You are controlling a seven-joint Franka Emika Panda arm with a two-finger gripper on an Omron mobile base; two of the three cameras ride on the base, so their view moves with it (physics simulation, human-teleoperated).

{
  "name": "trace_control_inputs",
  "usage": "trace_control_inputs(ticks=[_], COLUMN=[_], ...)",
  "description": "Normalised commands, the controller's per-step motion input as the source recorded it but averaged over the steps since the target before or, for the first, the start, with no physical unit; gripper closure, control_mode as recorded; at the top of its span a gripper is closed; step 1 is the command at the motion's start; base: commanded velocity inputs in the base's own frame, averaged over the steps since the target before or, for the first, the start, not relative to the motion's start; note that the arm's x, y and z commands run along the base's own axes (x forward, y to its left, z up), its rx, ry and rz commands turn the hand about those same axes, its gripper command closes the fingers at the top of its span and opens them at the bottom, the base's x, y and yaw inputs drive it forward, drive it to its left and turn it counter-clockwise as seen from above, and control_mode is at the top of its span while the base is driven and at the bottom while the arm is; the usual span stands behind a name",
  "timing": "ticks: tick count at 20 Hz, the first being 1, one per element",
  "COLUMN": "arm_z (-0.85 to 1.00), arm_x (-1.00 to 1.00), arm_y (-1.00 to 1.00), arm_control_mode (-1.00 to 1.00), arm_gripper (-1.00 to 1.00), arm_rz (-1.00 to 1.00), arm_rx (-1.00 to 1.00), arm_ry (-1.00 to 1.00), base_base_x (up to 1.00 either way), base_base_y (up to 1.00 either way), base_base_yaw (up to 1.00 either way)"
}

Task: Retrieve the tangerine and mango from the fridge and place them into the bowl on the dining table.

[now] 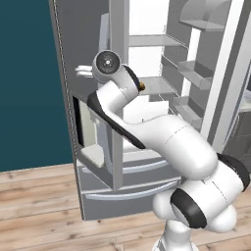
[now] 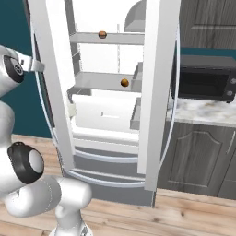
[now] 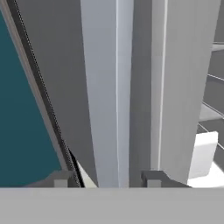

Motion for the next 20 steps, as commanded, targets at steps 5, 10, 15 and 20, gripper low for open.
trace_control_inputs(ticks=[5, 10, 15, 20], arm_z=[0.5, 0.16, -0.12, -0.09], arm_x=[-0.59, -0.99, -0.92, -0.34], arm_y=[0.07, -0.26, -0.88, -0.99], arm_control_mode=[-1.0, -1.0, -1.0, -1.0], arm_gripper=[-1.0, -1.0, -1.0, -1.0], arm_rz=[-0.01, 0.0, -0.03, -0.13], arm_rx=[0.02, 0.32, 0.58, 0.64], arm_ry=[0.12, 0.0, -0.07, -0.06], base_base_x=[0.0, 0.0, 0.0, 0.0], base_base_y=[0.0, 0.0, 0.0, 0.0], base_base_yaw=[0.0, 0.0, 0.0, 0.0])
